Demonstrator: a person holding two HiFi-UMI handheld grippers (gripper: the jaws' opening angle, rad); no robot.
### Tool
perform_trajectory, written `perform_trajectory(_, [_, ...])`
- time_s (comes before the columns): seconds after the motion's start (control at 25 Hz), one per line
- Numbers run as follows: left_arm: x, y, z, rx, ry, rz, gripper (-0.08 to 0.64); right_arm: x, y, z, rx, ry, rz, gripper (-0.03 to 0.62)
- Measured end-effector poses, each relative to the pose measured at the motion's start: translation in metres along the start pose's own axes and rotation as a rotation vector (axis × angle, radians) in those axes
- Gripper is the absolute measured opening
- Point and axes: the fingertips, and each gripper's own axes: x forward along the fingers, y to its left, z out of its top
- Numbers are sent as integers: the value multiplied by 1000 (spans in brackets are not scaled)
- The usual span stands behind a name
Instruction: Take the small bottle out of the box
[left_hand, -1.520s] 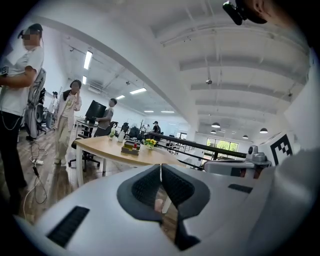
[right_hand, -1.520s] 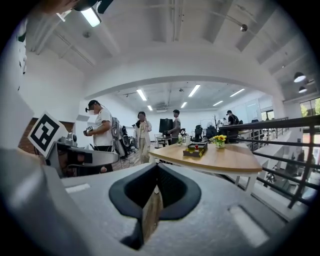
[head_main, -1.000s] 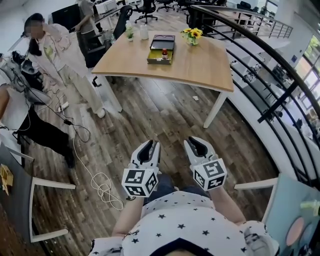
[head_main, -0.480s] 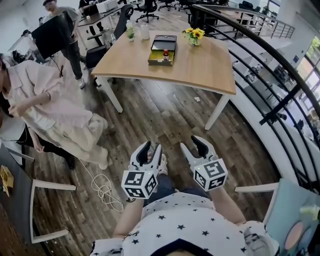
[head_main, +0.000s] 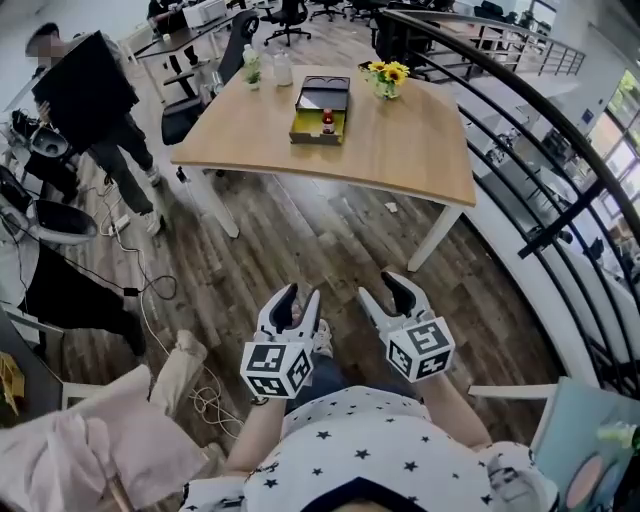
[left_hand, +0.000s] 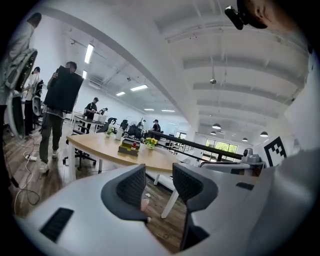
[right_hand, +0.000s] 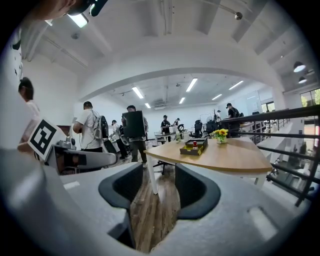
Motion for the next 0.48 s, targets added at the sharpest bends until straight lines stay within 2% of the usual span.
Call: perform_trajectory(0.48, [84, 60, 51, -2, 17, -13, 147, 94, -42, 43, 14, 19, -19, 186])
